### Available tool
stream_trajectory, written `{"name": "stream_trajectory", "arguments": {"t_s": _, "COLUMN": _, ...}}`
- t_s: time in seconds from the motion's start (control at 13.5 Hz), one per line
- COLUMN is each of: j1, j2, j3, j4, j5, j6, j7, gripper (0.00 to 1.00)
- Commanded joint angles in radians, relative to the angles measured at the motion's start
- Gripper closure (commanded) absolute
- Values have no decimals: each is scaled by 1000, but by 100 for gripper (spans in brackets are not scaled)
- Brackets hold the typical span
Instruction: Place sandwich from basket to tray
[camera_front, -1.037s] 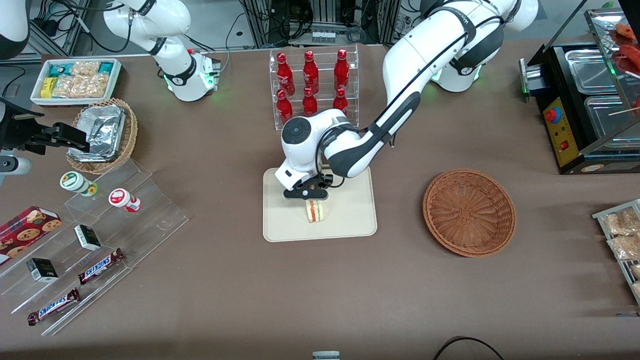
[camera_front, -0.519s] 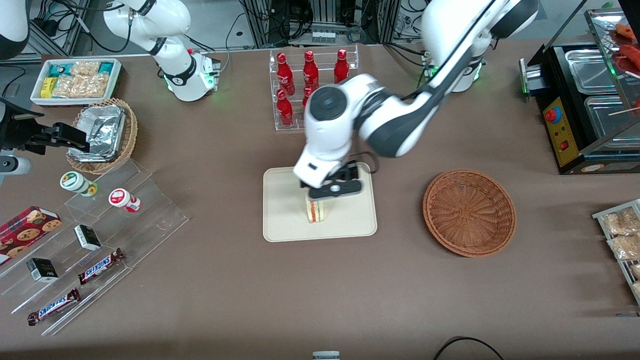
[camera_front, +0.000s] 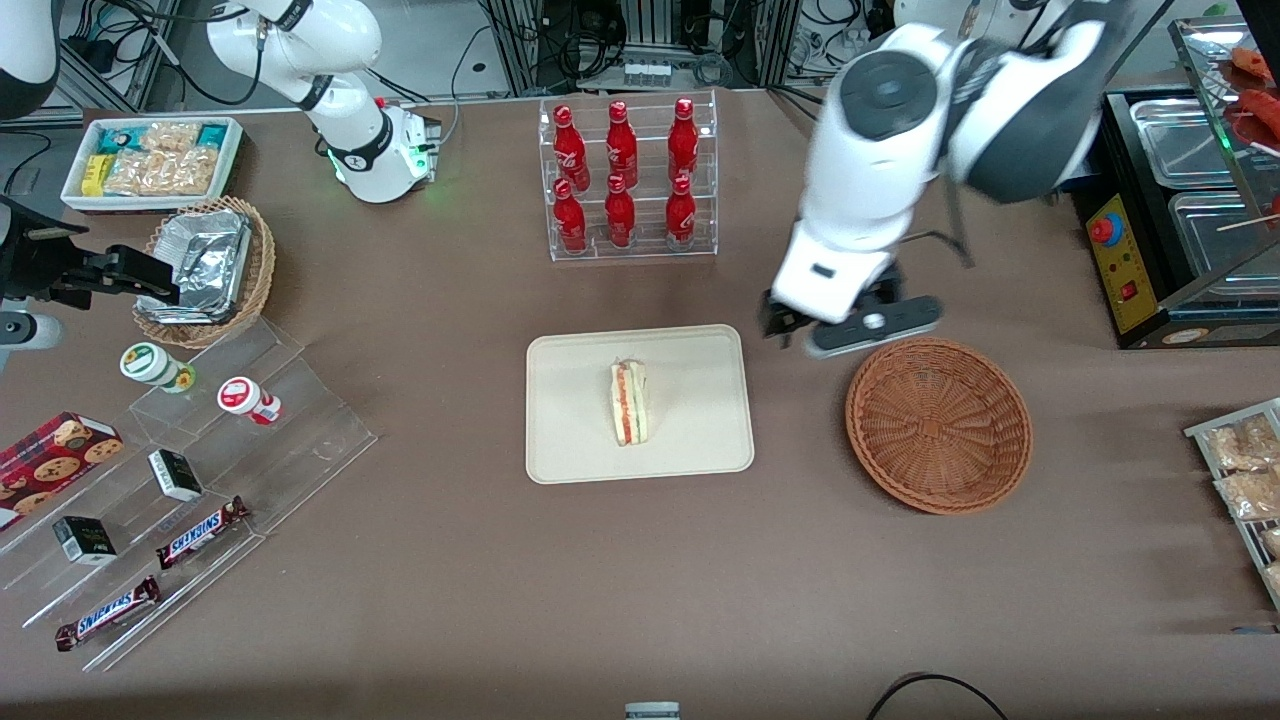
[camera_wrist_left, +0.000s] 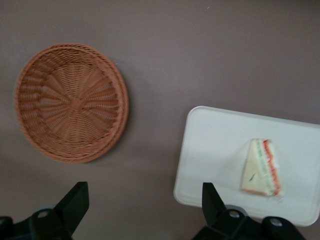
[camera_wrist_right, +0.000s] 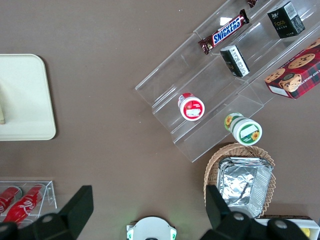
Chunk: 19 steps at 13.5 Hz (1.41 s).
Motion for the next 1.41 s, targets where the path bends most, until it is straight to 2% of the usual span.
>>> {"name": "stream_trajectory", "arguments": {"t_s": 0.0, "j1": 106, "j2": -99, "j3": -2, "j4": -75, "j5": -57, "j6": -40, "j7": 175, "gripper": 0}}
{"name": "stream_trajectory", "arguments": {"t_s": 0.3, "j1": 178, "j2": -113, "j3": 11, "j4": -63, "j5": -59, "j6": -77, "j7": 337, "gripper": 0}}
{"name": "stream_trajectory", "arguments": {"t_s": 0.44, "j1": 145, "j2": -113, "j3": 122, "j4": -26, "j5": -94, "j6": -106, "j7": 422, "gripper": 0}}
{"name": "stream_trajectory", "arguments": {"t_s": 0.67, "j1": 96, "j2": -116, "j3": 260, "j4": 6, "j5": -103, "j6": -158, "j7": 583, "gripper": 0}}
{"name": "stream_trajectory", "arguments": {"t_s": 0.96, "j1": 91, "j2": -111, "j3": 333, "j4": 72, "j5": -114, "j6": -221, "j7": 631, "gripper": 0}}
{"name": "stream_trajectory", "arguments": {"t_s": 1.11, "j1": 88, "j2": -94, "j3": 343, "j4": 127, "j5": -114, "j6": -274, "j7": 642, "gripper": 0}}
{"name": "stream_trajectory", "arguments": {"t_s": 1.33, "j1": 86, "j2": -97, "j3": 366, "j4": 135, "j5": -114, "j6": -294, "j7": 655, "gripper": 0}}
